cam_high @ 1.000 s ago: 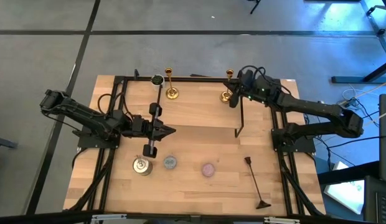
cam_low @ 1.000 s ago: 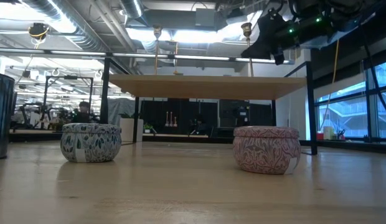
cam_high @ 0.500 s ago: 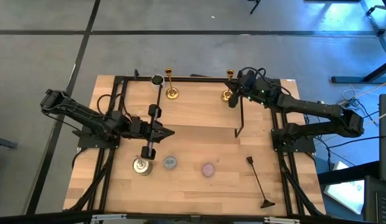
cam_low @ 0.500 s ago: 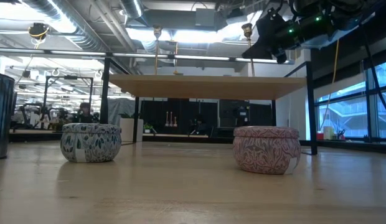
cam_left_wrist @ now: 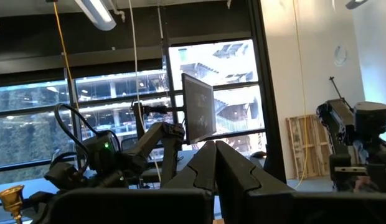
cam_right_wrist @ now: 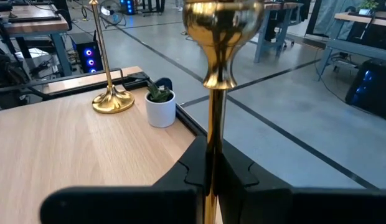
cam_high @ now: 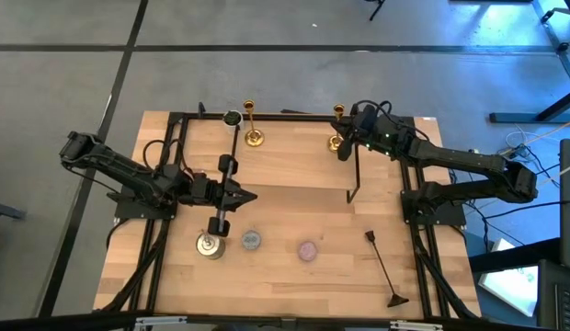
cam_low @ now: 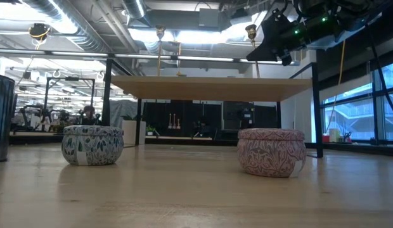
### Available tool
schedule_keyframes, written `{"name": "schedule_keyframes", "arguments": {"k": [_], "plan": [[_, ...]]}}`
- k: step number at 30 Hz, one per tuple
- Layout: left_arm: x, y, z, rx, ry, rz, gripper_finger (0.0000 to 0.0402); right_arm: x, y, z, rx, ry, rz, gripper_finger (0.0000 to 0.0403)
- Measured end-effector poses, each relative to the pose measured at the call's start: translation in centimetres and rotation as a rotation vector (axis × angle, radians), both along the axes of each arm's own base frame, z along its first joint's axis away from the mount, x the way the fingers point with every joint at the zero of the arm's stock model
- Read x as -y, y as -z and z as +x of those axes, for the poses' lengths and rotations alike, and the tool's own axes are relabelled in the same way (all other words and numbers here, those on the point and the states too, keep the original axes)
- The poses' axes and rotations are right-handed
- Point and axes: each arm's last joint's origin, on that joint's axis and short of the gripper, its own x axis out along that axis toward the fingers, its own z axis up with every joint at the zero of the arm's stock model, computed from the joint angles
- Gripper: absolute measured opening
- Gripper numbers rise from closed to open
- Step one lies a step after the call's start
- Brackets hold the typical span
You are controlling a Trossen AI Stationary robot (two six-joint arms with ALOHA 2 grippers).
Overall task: Pick & Place candle stick holders
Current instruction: Put the gold candle holder on the shelf
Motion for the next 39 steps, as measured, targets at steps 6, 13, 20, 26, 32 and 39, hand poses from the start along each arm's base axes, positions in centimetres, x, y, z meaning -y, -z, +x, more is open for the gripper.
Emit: {"name": "schedule_keyframes", "arguments": {"k": [6, 13, 20, 26, 32, 39], "plan": [[0.0, 0.0, 0.0, 0.0, 0.0, 0.0, 0.0002, -0.01, 0.0, 0.0, 0.0, -0.003, 0.001, 0.0015], [0.0, 0.0, 0.0, 0.0, 0.0, 0.0, 0.0002, 0.0, 0.03, -0.01, -0.002, -0.002, 0.002, 0.0023], [0.0, 0.0, 0.0, 0.0, -0.001, 0.0, 0.0002, 0.0, 0.04, -0.01, -0.004, -0.002, 0.003, 0.0026], [0.0, 0.0, 0.0, 0.0, -0.001, 0.0, 0.0001, 0.02, 0.08, -0.03, -0.009, 0.01, 0.005, 0.0028], [0.0, 0.0, 0.0, 0.0, -0.001, 0.0, 0.0002, 0.03, 0.09, -0.04, -0.01, 0.01, 0.006, 0.0029], [0.0, 0.0, 0.0, 0.0, -0.001, 0.0, 0.0002, 0.02, 0.19, -0.06, -0.019, 0.01, 0.01, 0.0029]]}}
